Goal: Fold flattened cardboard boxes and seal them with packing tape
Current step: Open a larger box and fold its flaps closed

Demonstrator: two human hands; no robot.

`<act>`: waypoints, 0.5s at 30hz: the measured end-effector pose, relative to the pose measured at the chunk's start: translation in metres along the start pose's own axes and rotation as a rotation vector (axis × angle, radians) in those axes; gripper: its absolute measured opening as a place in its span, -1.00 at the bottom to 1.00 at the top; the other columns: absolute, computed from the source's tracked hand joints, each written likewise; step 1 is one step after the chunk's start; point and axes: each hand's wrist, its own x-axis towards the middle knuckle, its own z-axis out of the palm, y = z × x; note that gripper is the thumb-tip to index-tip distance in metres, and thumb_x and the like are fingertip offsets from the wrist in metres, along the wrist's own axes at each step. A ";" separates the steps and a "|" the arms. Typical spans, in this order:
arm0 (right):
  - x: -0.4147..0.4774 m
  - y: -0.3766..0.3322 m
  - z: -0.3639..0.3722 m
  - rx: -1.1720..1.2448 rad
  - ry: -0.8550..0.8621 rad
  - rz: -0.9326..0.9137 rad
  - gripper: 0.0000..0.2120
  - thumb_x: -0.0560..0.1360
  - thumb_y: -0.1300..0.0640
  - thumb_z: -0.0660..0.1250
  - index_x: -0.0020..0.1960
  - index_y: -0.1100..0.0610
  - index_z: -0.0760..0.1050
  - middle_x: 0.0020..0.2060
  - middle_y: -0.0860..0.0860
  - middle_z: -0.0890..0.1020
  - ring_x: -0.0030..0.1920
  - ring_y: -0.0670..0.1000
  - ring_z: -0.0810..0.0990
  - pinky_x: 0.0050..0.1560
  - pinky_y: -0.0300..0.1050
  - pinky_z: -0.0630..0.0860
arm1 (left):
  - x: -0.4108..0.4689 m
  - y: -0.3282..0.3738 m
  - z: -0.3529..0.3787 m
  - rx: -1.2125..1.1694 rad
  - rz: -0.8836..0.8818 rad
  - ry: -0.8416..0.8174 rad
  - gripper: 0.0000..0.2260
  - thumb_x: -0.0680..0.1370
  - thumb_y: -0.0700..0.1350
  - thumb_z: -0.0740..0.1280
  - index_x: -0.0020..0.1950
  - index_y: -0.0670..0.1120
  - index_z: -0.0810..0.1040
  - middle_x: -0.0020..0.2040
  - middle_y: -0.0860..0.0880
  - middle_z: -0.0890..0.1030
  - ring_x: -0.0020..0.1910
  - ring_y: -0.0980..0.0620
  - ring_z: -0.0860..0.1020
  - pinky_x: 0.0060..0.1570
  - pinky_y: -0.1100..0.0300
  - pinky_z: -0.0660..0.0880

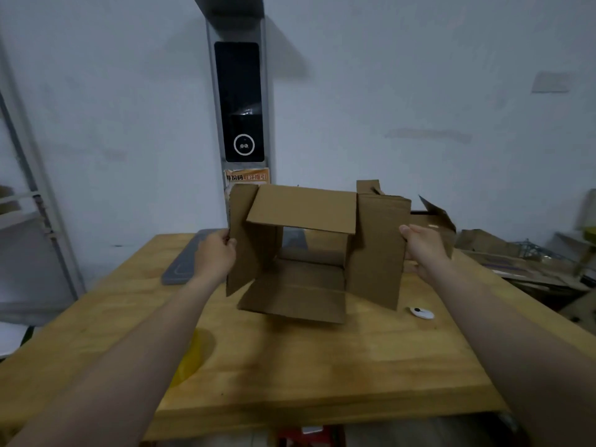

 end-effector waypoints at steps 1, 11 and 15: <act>0.001 0.005 -0.001 -0.027 0.025 -0.014 -0.73 0.68 -0.01 0.22 0.24 0.07 0.60 0.08 0.08 0.67 0.08 0.13 0.62 -0.07 0.05 0.58 | -0.001 -0.004 0.002 -0.020 0.006 0.007 -0.83 0.70 -0.15 0.21 0.13 -0.09 0.61 -0.01 -0.10 0.66 -0.02 -0.11 0.60 -0.20 0.07 0.45; -0.004 0.036 -0.024 -0.120 0.161 -0.041 -0.70 0.68 0.05 0.23 0.20 0.28 0.53 0.06 0.25 0.64 0.11 0.31 0.61 0.19 0.30 0.56 | -0.039 -0.046 0.003 0.072 0.084 -0.030 -0.80 0.71 -0.12 0.21 0.15 -0.09 0.62 -0.03 -0.07 0.68 -0.07 -0.09 0.60 -0.09 -0.07 0.55; -0.013 0.043 -0.030 -0.107 0.170 -0.060 -0.84 0.65 0.06 0.29 0.09 0.12 0.60 -0.03 0.12 0.68 0.01 0.18 0.64 0.10 0.16 0.62 | -0.051 -0.037 0.003 0.062 0.124 -0.022 -0.82 0.71 -0.14 0.21 0.14 -0.06 0.62 -0.13 0.05 0.63 -0.20 0.04 0.53 -0.18 0.03 0.51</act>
